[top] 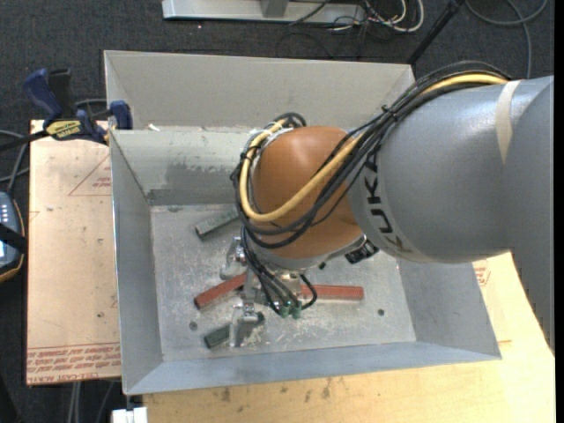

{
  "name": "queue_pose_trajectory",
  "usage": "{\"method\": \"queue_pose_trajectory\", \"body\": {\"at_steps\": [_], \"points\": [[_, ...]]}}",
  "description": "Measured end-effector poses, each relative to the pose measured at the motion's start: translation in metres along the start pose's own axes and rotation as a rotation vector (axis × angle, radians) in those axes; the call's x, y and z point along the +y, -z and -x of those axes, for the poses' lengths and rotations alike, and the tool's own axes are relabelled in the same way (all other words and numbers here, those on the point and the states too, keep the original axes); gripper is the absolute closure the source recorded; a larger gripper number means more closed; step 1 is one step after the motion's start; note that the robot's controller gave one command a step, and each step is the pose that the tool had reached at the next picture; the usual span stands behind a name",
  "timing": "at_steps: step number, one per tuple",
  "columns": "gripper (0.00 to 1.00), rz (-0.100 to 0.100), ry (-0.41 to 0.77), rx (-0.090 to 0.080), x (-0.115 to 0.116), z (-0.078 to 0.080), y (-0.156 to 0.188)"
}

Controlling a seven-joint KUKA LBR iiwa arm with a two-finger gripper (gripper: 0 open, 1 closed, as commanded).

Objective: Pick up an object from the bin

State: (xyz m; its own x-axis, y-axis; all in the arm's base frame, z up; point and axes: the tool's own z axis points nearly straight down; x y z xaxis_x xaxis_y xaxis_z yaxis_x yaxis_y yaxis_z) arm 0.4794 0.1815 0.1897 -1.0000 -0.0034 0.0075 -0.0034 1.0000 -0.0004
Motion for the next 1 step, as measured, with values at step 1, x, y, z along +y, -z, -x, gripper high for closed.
{"method": "queue_pose_trajectory", "body": {"at_steps": [1], "points": [[0.0, 0.001, -0.003, -0.007, -0.0008, 0.002, 0.0032]]}}
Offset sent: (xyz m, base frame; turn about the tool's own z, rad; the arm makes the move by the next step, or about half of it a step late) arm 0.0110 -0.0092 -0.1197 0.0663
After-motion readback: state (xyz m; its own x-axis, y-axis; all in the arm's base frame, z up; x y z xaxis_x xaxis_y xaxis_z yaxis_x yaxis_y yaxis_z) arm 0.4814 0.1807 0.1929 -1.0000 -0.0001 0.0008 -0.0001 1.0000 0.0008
